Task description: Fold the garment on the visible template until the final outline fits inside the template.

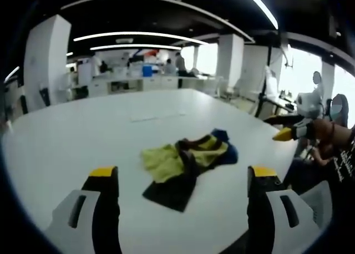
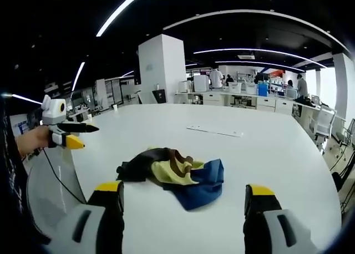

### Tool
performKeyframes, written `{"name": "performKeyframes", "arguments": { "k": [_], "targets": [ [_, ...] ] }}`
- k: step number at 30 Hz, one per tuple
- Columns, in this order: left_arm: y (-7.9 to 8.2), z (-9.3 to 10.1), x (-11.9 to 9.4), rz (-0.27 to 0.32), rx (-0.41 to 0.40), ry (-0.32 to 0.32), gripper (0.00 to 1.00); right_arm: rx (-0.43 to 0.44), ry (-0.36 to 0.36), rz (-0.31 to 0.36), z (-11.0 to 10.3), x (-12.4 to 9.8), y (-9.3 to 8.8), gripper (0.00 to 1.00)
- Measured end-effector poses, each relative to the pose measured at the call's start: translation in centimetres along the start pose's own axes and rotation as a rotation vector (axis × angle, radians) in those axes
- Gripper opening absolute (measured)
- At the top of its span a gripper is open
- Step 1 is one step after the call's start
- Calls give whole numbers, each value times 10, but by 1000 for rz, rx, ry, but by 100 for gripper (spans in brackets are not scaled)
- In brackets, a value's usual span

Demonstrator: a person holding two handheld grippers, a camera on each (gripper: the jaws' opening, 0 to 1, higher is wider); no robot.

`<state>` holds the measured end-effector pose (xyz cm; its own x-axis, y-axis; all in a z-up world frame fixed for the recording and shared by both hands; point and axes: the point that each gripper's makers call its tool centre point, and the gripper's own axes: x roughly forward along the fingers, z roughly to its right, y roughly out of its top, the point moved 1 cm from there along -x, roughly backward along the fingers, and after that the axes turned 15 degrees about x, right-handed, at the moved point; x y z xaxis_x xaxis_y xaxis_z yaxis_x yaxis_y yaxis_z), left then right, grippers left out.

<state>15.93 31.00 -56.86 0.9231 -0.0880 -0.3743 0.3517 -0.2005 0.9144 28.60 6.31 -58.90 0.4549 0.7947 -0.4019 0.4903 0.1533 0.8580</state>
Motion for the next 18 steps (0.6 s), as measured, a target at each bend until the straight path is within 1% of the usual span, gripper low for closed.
{"name": "performKeyframes", "arguments": {
  "k": [4, 9, 12, 15, 18],
  "targets": [
    [1, 1, 1, 0, 4, -3, 92, -5, 4, -8, -1, 1, -2, 90],
    [4, 3, 4, -7, 33, -12, 92, -11, 5, -11, 1, 2, -3, 89],
    [2, 5, 8, -17, 41, -24, 91, -18, 9, -17, 1, 5, -4, 88],
    [1, 6, 13, -19, 45, -31, 89, -42, 11, -11, 1, 7, -1, 83],
    [0, 6, 18, -9, 51, -29, 83, -57, 9, -6, 4, 14, 4, 77]
  ]
}}
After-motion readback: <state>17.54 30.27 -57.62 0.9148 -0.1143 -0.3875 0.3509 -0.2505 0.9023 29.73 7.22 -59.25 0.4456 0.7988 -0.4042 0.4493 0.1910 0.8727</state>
